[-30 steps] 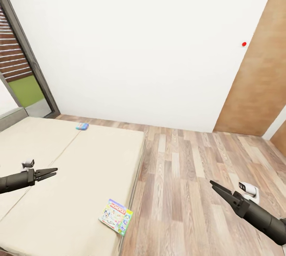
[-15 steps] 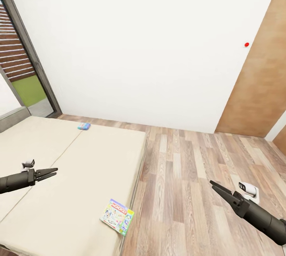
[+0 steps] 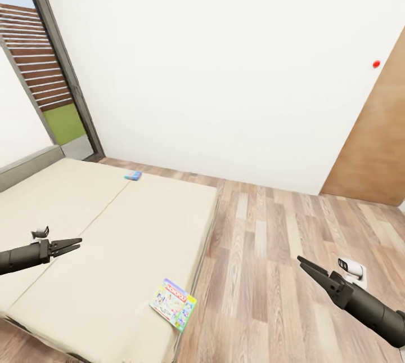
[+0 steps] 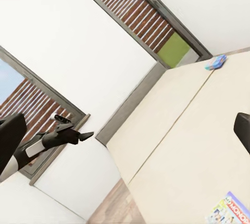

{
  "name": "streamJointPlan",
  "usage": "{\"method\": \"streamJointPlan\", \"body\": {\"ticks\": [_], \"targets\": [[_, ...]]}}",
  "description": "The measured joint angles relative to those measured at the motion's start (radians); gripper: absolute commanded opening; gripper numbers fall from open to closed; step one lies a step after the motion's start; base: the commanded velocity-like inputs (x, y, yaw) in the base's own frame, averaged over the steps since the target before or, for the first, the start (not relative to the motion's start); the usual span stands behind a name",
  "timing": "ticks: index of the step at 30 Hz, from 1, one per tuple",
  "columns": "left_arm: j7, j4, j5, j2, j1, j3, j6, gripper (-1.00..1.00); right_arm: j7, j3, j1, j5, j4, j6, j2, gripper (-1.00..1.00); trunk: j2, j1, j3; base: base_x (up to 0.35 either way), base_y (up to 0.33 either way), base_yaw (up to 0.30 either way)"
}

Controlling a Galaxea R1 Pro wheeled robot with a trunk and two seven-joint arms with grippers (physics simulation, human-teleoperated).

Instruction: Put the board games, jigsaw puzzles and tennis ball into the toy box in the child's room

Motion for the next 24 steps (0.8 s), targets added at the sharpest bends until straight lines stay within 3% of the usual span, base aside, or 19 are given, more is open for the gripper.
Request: {"method": "streamJointPlan", "body": {"ticks": [24], "targets": [[0.000,0.000,0.000,0.000,0.000,0.000,0.001,1.00,0.000,0.000,0.000,0.000,0.000,-0.001,0.000,1.00,0.000,0.000,0.000,0.000,-0.022,0.089]]}}
